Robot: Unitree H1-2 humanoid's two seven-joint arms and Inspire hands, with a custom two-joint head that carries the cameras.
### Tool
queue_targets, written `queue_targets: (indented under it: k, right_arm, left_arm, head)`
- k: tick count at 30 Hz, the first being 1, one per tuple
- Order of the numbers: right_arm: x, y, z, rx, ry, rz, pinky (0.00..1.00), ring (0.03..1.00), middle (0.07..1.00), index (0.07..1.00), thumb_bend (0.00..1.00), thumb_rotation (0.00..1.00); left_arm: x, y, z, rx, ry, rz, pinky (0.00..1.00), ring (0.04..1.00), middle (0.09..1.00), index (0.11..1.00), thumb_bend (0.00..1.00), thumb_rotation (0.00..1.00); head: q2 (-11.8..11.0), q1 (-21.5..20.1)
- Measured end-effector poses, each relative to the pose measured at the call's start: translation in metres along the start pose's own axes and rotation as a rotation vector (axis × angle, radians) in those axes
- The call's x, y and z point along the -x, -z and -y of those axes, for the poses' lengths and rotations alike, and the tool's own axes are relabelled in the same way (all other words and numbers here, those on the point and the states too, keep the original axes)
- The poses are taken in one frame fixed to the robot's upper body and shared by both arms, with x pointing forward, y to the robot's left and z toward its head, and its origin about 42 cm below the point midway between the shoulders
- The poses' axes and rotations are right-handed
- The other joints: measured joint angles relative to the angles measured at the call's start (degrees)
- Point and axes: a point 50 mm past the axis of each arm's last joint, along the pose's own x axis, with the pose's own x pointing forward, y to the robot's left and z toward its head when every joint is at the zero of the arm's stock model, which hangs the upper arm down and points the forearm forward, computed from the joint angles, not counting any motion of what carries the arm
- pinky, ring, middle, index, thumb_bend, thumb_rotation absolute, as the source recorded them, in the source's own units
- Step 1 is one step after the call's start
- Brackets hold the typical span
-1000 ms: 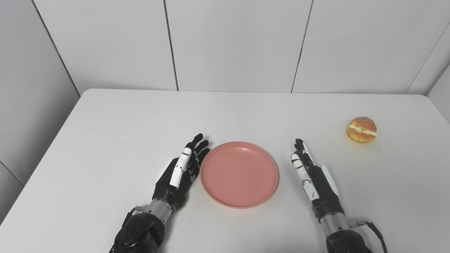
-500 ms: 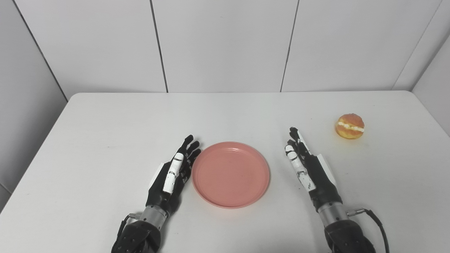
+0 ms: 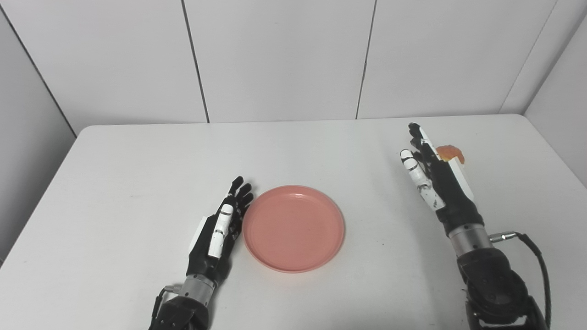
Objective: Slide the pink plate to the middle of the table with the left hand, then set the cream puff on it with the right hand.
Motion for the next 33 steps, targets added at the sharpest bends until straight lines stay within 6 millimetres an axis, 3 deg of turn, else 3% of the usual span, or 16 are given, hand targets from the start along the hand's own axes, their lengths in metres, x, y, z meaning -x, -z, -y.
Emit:
queue_targets:
  k: [9, 13, 20, 28, 33]
  right_arm:
    - [-0.014, -0.012, 0.028, 0.195, 0.058, 0.046, 0.82, 0.887, 0.941, 0.949, 0.55, 0.91]
    - [-0.022, -0.017, 0.05, 0.284, 0.084, 0.049, 0.82, 0.888, 0.93, 0.943, 0.59, 0.86]
    - [-0.031, -0.02, 0.079, 0.441, 0.117, 0.031, 0.73, 0.852, 0.921, 0.919, 0.64, 0.71]
    - [-0.039, -0.011, 0.11, 0.577, 0.135, -0.051, 0.78, 0.888, 0.927, 0.914, 0.71, 0.56]
    - [-0.043, -0.007, 0.116, 0.613, 0.127, -0.098, 0.77, 0.894, 0.946, 0.925, 0.74, 0.57]
  left_arm:
    - [0.003, 0.003, -0.004, 0.0, -0.002, 0.0, 0.99, 0.976, 0.979, 0.981, 0.43, 1.0]
    - [0.004, 0.003, -0.009, -0.004, -0.013, 0.012, 1.0, 0.981, 0.986, 0.987, 0.41, 1.0]
    - [0.005, 0.004, -0.015, -0.012, -0.025, 0.027, 1.0, 0.975, 0.983, 0.983, 0.37, 1.0]
    - [0.006, 0.004, -0.02, -0.016, -0.038, 0.03, 1.0, 0.984, 0.99, 0.99, 0.36, 1.0]
    - [0.007, 0.004, -0.021, -0.018, -0.04, 0.029, 1.0, 0.982, 0.989, 0.99, 0.38, 1.0]
  head:
    - [-2.2, -3.7]
    - [-3.1, -5.2]
    - [-4.1, -6.7]
    - [-4.7, -7.6]
    - [-5.0, -8.7]
